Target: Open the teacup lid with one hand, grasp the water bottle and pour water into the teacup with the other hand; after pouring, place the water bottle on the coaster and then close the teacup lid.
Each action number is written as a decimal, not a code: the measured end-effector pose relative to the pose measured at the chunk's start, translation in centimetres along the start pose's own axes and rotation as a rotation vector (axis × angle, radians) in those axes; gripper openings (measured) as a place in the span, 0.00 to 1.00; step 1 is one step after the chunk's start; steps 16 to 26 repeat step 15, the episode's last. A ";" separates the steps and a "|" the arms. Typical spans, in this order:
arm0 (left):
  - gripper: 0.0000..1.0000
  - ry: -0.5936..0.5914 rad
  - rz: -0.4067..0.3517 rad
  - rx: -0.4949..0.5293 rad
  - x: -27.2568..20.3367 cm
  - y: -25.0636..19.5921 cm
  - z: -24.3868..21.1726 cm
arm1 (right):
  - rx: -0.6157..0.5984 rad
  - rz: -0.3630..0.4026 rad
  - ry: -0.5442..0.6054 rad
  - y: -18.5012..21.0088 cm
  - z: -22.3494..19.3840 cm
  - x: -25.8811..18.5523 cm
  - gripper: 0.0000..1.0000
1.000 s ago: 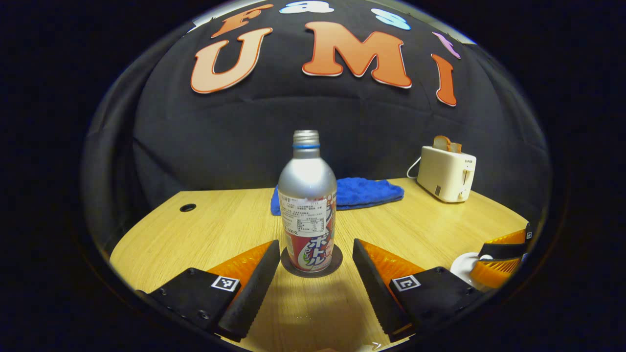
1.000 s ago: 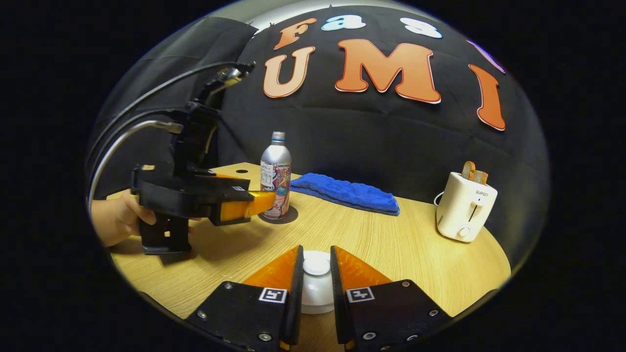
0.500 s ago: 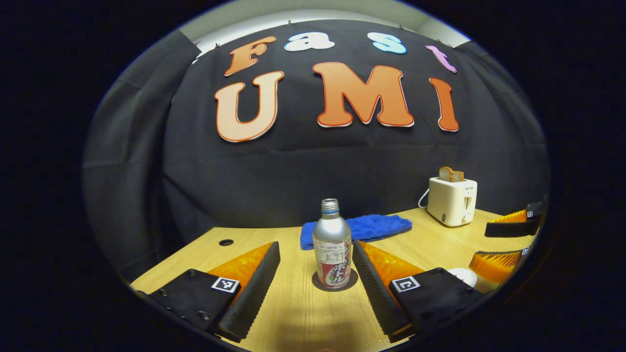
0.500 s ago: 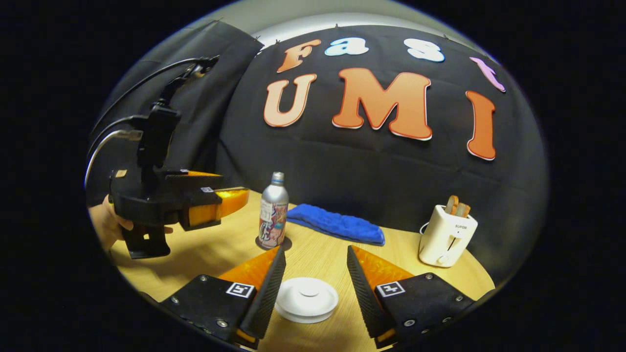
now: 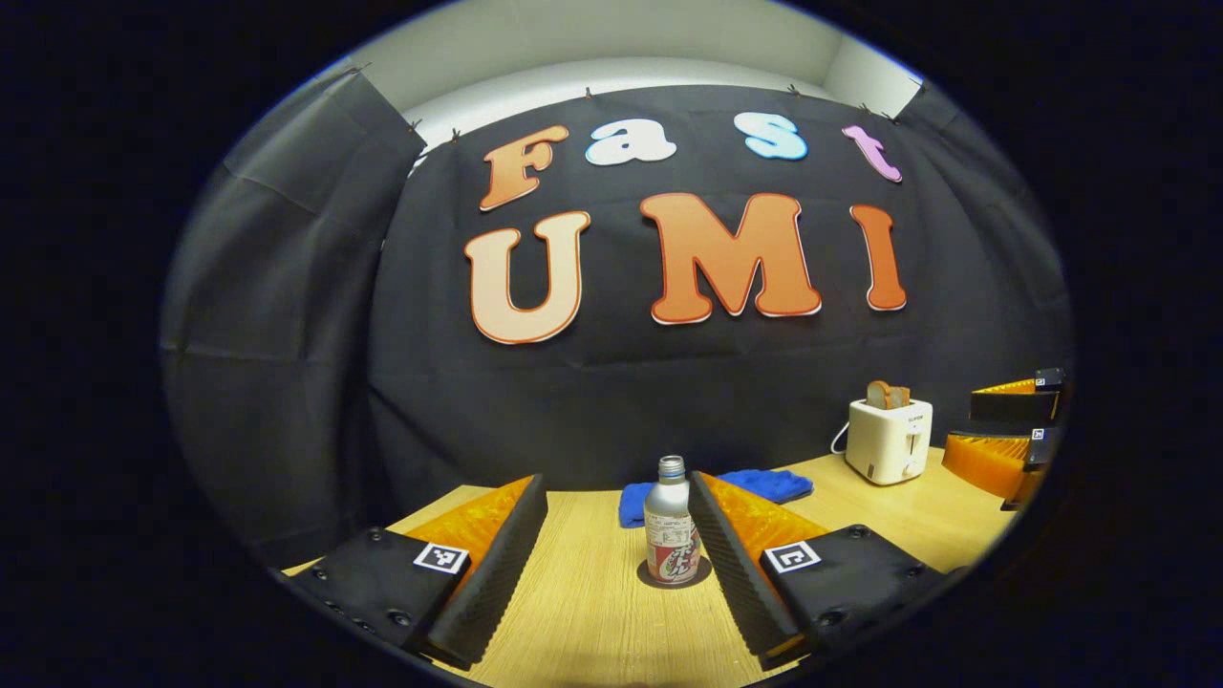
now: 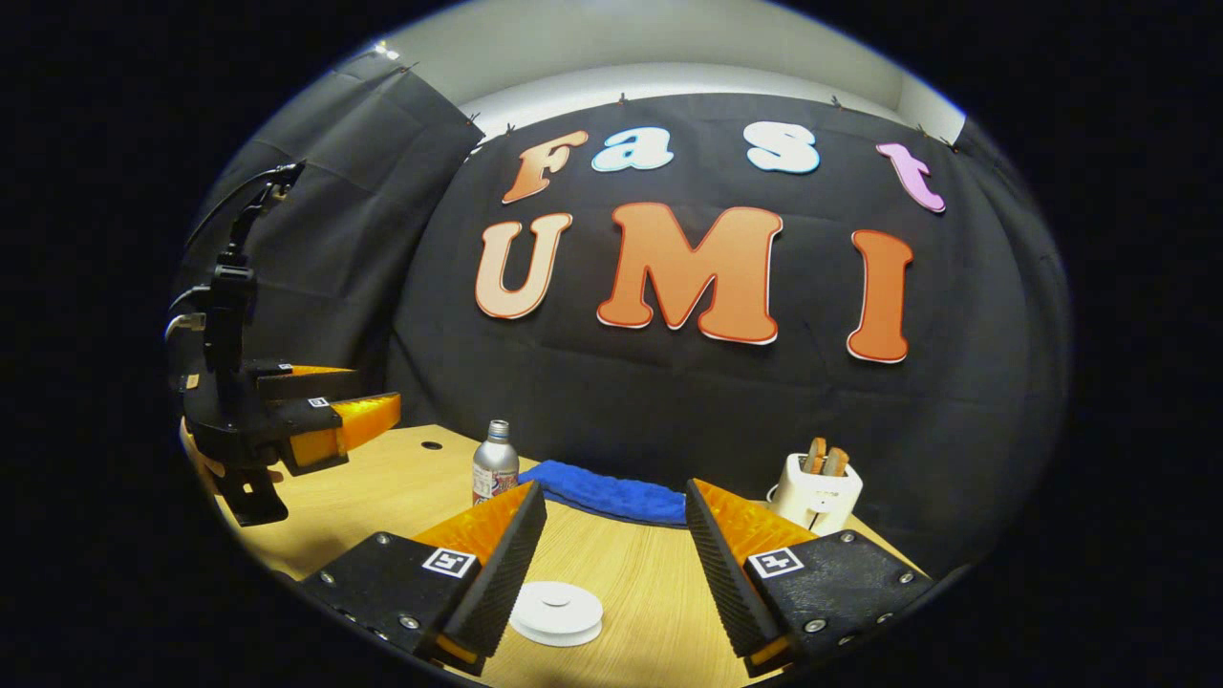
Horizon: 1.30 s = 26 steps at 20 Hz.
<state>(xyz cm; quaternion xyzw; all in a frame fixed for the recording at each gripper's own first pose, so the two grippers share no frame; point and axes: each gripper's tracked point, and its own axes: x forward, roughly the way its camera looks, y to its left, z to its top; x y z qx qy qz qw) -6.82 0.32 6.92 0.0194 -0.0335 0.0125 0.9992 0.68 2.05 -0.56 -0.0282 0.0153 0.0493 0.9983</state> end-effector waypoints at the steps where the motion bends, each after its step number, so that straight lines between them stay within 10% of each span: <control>1: 0.96 -0.010 0.001 0.001 -0.7 0.0 0.6 | 0.003 -0.016 -0.007 -0.5 0.4 -0.5 0.88; 26: 0.94 -0.038 0.035 -0.032 -9.2 0.6 2.1 | 0.040 -0.117 -0.029 -3.7 1.6 -8.6 0.88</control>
